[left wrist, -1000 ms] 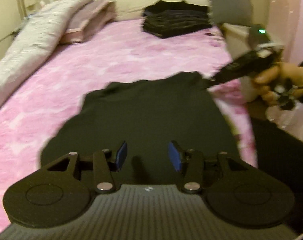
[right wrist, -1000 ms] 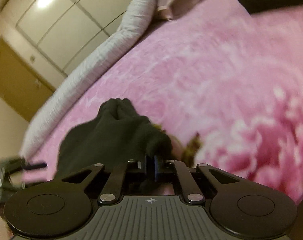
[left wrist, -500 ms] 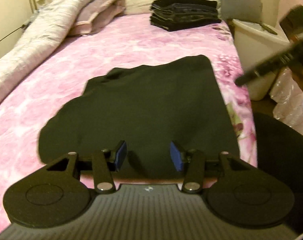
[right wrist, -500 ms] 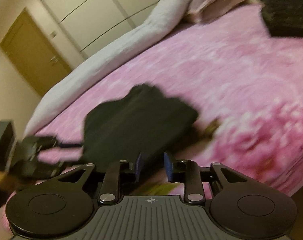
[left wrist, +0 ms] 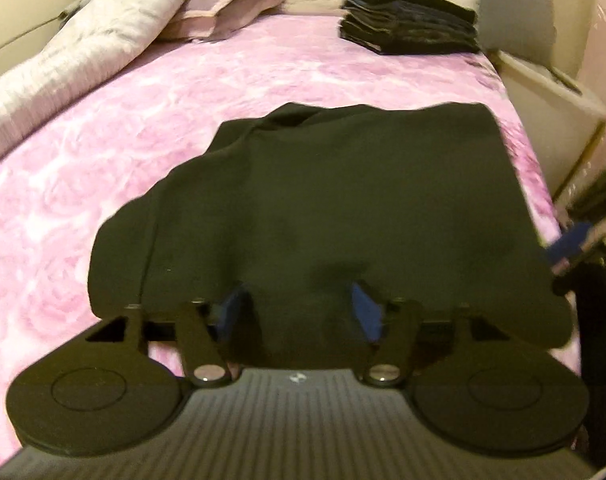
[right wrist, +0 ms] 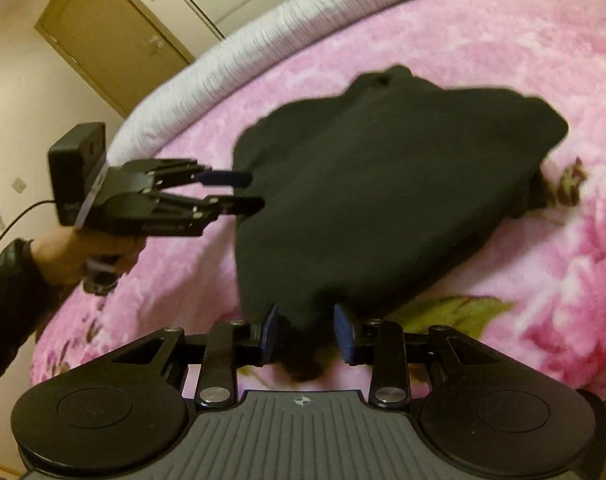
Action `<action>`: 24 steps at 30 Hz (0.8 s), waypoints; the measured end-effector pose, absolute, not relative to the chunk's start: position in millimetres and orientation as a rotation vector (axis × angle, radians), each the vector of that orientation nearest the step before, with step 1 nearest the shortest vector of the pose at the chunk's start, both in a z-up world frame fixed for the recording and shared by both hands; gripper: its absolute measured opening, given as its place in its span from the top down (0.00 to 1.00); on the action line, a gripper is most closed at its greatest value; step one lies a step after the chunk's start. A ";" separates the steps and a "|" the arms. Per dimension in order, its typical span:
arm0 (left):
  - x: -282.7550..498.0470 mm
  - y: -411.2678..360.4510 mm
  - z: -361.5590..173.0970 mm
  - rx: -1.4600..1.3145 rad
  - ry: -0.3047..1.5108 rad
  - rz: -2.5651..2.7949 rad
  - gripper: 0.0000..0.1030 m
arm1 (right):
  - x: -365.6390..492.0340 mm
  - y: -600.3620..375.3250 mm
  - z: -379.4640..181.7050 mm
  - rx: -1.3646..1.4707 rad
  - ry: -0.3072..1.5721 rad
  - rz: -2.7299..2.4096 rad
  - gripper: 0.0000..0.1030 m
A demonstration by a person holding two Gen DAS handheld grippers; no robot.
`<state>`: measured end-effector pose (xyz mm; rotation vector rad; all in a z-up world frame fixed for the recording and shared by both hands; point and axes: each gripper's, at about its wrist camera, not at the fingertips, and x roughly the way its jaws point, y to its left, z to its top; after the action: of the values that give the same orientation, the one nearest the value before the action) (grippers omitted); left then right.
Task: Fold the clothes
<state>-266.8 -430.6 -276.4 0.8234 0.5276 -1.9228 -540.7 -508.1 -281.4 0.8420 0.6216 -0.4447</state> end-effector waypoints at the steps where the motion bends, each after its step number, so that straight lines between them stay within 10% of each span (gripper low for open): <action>1: -262.0 -433.7 -276.9 0.802 0.555 -1.932 0.40 | -540.5 -509.4 -282.7 0.847 0.627 -0.445 0.66; 10: -218.3 -435.4 -252.2 0.835 0.470 -1.737 0.59 | -534.0 -495.0 -266.4 0.686 0.723 -0.486 0.65; 24: -271.7 -345.4 -246.6 1.124 -0.052 -1.763 0.36 | -431.0 -394.6 -265.1 -0.112 0.920 -0.434 0.46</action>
<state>-271.7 -345.4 -246.6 1.1245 -0.0522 -1.7635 -431.0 -394.6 -265.1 -0.1125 0.9200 -0.4344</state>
